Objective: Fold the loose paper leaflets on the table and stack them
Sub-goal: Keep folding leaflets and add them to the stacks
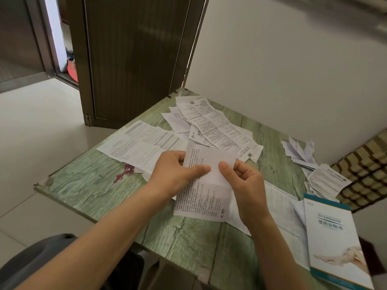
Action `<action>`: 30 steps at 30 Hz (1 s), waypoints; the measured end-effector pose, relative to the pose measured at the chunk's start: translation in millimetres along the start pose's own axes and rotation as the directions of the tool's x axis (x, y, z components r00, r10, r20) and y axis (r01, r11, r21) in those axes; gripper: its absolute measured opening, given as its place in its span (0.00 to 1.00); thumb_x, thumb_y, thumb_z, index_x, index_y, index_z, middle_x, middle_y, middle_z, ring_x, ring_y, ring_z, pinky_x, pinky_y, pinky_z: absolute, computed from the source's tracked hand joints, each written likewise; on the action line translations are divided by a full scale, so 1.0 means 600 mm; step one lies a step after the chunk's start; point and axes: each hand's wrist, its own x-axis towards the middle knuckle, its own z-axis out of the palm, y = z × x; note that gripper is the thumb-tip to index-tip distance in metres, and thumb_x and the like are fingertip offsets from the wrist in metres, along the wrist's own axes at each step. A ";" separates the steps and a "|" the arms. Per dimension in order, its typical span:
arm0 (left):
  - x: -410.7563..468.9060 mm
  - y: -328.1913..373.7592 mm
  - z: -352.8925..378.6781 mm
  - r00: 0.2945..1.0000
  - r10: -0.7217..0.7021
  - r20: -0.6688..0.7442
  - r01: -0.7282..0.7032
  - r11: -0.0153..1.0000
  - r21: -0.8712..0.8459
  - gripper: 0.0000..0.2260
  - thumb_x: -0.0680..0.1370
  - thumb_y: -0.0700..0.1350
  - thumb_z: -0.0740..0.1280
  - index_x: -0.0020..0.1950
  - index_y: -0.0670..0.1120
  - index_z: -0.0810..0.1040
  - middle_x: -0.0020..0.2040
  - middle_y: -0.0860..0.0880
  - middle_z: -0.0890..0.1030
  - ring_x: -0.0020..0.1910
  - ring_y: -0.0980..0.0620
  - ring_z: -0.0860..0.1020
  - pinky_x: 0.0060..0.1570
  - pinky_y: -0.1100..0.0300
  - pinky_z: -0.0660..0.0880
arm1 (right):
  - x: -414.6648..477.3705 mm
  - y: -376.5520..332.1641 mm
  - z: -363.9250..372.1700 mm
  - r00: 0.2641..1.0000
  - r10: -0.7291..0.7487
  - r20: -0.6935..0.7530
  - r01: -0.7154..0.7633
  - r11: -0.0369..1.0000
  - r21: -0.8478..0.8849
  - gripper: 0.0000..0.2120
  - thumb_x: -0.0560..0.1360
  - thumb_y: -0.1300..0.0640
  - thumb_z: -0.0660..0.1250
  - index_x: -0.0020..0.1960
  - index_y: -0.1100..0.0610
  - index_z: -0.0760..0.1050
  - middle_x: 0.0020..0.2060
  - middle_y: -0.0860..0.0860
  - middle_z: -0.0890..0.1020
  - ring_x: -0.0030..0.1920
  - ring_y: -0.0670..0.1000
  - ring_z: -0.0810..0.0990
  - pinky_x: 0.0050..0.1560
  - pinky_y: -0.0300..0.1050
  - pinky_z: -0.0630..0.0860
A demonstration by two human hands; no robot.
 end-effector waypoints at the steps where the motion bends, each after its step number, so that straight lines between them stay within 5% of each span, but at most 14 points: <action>1: 0.001 -0.001 0.000 1.000 -0.013 -0.006 0.013 1.000 0.010 0.04 0.70 0.40 0.74 0.41 0.46 0.81 0.38 0.48 0.84 0.36 0.53 0.83 0.34 0.62 0.80 | 0.001 0.003 0.000 1.000 0.019 -0.005 -0.019 1.000 0.009 0.03 0.74 0.63 0.67 0.43 0.61 0.80 0.38 0.53 0.85 0.39 0.53 0.84 0.39 0.44 0.81; 13: 0.008 -0.008 0.000 0.993 -0.119 0.013 0.119 0.993 0.002 0.07 0.76 0.44 0.68 0.44 0.40 0.82 0.34 0.46 0.83 0.28 0.55 0.81 0.24 0.66 0.73 | 0.003 0.024 -0.001 0.998 0.063 -0.003 -0.062 0.998 0.015 0.09 0.76 0.64 0.64 0.48 0.72 0.77 0.39 0.58 0.83 0.38 0.53 0.82 0.37 0.44 0.80; 18: 0.009 -0.019 -0.006 0.997 -0.061 -0.041 0.068 0.975 0.213 0.08 0.78 0.45 0.66 0.47 0.41 0.80 0.41 0.46 0.84 0.38 0.49 0.83 0.40 0.54 0.81 | 0.006 0.041 -0.002 0.999 0.037 -0.039 -0.043 0.986 -0.159 0.14 0.77 0.62 0.64 0.39 0.73 0.73 0.32 0.58 0.78 0.32 0.54 0.76 0.31 0.43 0.73; 19: 0.009 -0.026 -0.004 0.992 0.056 -0.109 -0.008 0.918 0.397 0.07 0.78 0.44 0.66 0.51 0.41 0.79 0.46 0.48 0.83 0.44 0.49 0.81 0.46 0.53 0.80 | 0.007 0.045 -0.004 0.999 0.001 -0.047 -0.013 0.970 -0.241 0.16 0.77 0.62 0.65 0.33 0.68 0.71 0.27 0.52 0.75 0.28 0.49 0.73 0.28 0.40 0.69; 21: 0.003 -0.039 0.007 0.913 0.398 -0.091 -0.198 0.627 0.753 0.13 0.76 0.43 0.68 0.60 0.46 0.75 0.54 0.51 0.77 0.53 0.50 0.76 0.53 0.56 0.73 | 0.010 0.053 -0.006 0.996 -0.069 -0.052 0.043 0.919 -0.392 0.20 0.77 0.62 0.65 0.27 0.57 0.66 0.20 0.44 0.69 0.23 0.42 0.66 0.26 0.33 0.63; 24: -0.007 -0.070 0.031 0.733 0.592 0.335 -0.566 0.257 0.783 0.13 0.61 0.39 0.79 0.43 0.47 0.83 0.40 0.50 0.81 0.40 0.47 0.79 0.37 0.54 0.74 | 0.013 0.067 -0.004 0.985 -0.168 -0.042 0.121 0.842 -0.526 0.22 0.76 0.63 0.66 0.26 0.54 0.63 0.19 0.43 0.66 0.23 0.43 0.64 0.26 0.32 0.62; 27: -0.017 -0.106 0.043 0.775 0.470 0.422 -0.565 0.216 0.796 0.14 0.53 0.41 0.81 0.34 0.50 0.83 0.35 0.53 0.81 0.35 0.52 0.80 0.37 0.60 0.72 | 0.012 0.074 -0.002 0.969 -0.244 -0.022 0.180 0.770 -0.612 0.23 0.76 0.63 0.66 0.26 0.52 0.63 0.20 0.44 0.64 0.24 0.42 0.66 0.27 0.31 0.63; 30: -0.017 -0.114 0.032 0.796 0.476 0.374 -0.501 0.172 0.848 0.09 0.59 0.46 0.78 0.37 0.50 0.84 0.40 0.53 0.84 0.38 0.53 0.82 0.44 0.59 0.70 | 0.014 0.078 -0.004 0.970 -0.244 -0.007 0.188 0.764 -0.617 0.20 0.76 0.63 0.66 0.27 0.54 0.66 0.21 0.44 0.66 0.25 0.42 0.68 0.27 0.31 0.65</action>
